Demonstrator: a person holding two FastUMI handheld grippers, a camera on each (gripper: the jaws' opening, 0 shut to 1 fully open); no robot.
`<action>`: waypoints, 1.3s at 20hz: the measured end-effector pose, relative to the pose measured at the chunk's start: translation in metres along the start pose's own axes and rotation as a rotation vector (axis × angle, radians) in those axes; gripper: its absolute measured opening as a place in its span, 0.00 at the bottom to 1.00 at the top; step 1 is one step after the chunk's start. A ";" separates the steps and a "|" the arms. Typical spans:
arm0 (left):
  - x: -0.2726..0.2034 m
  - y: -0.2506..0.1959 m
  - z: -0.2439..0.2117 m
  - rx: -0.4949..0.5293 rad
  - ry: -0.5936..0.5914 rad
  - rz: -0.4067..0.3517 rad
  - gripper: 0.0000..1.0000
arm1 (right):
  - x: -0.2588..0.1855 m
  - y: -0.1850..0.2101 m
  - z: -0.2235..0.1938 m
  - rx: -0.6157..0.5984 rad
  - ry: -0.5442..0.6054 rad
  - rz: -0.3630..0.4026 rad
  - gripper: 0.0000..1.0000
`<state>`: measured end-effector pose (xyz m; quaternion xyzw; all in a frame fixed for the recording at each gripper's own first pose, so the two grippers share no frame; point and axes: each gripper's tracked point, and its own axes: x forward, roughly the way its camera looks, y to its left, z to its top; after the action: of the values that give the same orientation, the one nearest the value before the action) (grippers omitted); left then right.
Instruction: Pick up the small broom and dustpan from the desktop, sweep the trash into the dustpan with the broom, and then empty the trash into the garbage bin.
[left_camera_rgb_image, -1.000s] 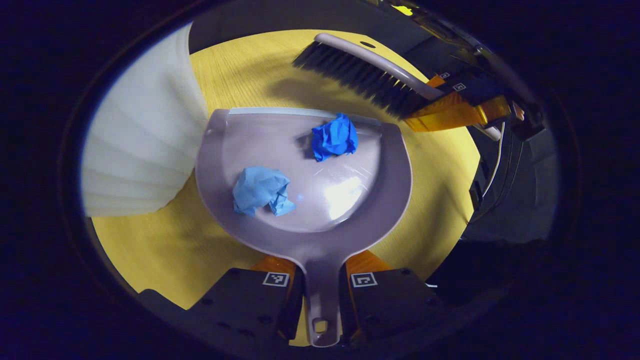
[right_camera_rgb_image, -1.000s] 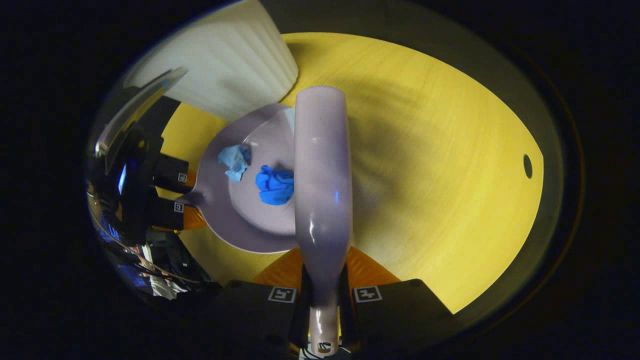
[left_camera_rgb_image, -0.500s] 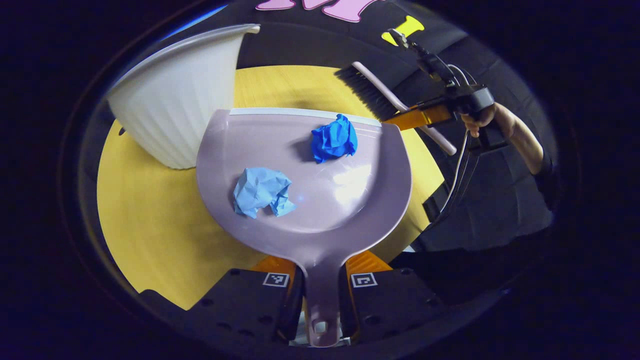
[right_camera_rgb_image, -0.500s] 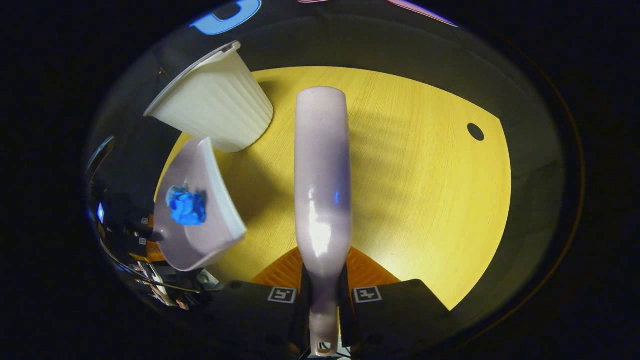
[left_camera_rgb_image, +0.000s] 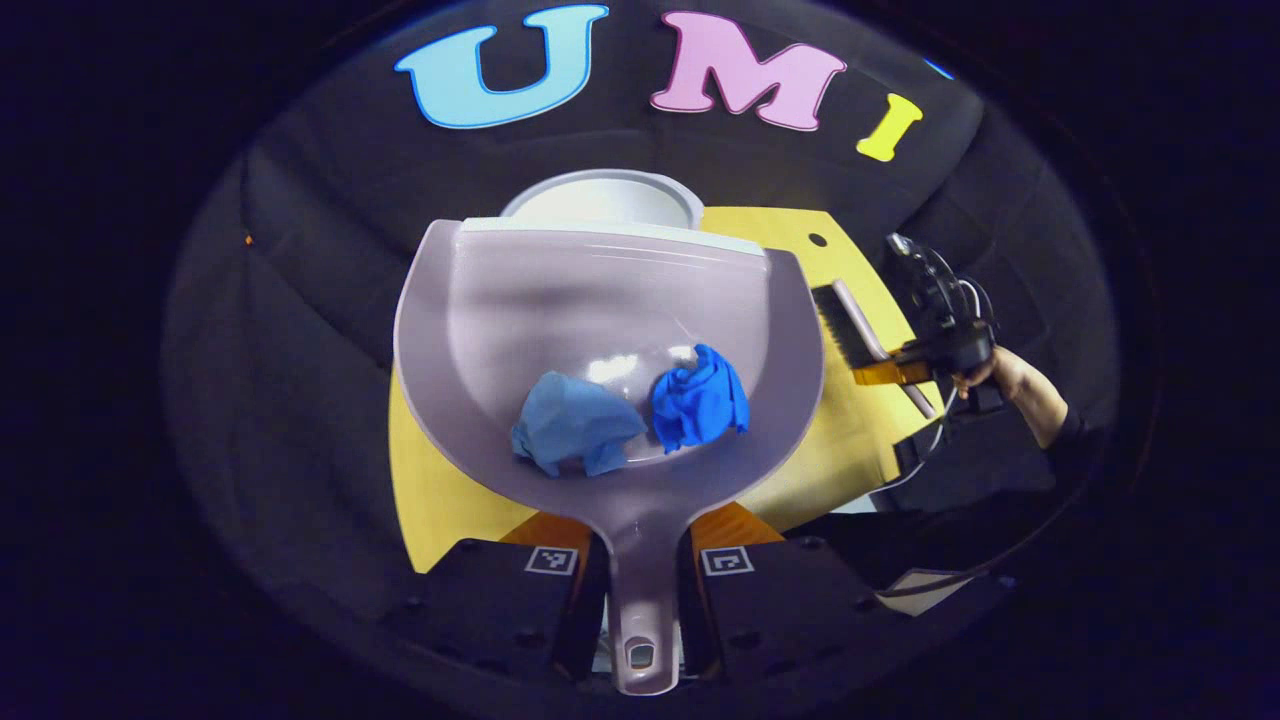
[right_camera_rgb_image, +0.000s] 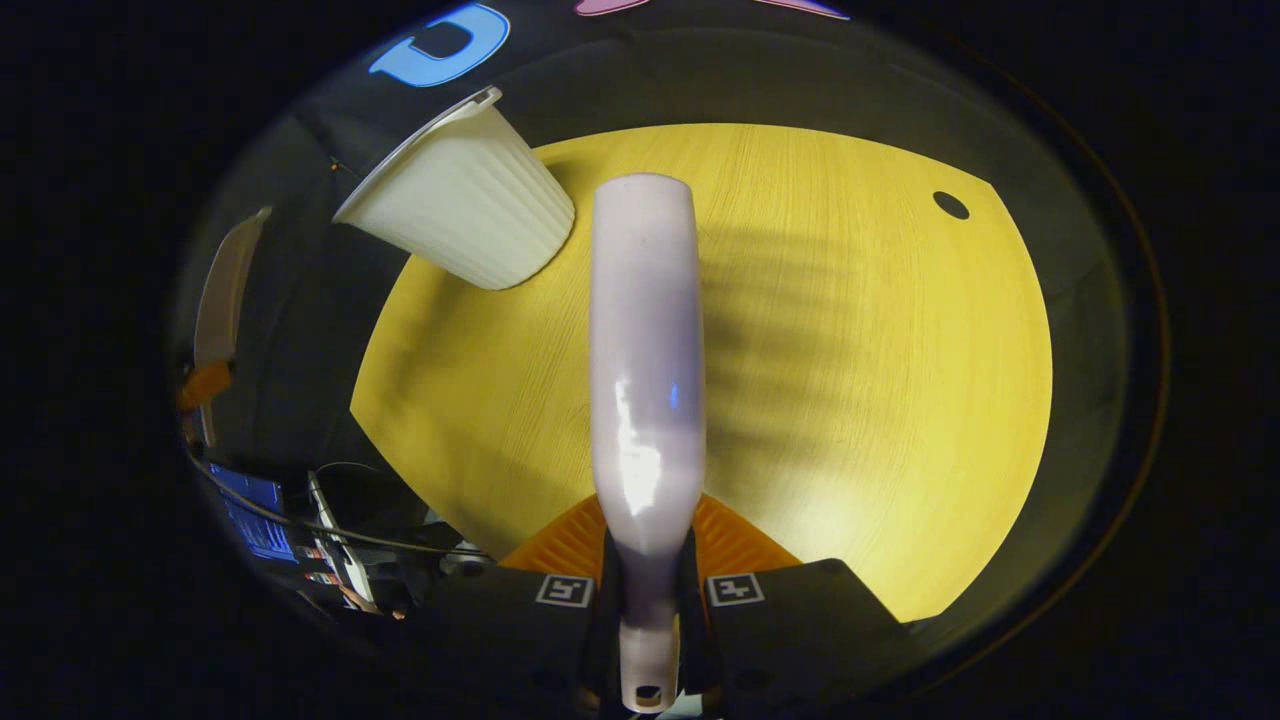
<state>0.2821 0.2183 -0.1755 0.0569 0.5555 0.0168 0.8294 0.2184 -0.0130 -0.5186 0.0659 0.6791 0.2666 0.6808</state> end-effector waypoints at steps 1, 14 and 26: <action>0.003 0.013 0.021 0.019 0.001 0.038 0.29 | 0.000 -0.003 -0.005 0.007 0.002 0.005 0.27; 0.073 0.080 0.173 0.426 0.301 0.442 0.29 | -0.014 -0.018 -0.021 0.091 -0.036 0.092 0.27; 0.059 0.073 0.184 0.439 0.319 0.543 0.28 | -0.019 -0.021 -0.016 0.125 -0.047 0.170 0.27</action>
<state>0.4768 0.2820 -0.1524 0.3750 0.6326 0.1250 0.6659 0.2102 -0.0437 -0.5124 0.1721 0.6701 0.2789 0.6660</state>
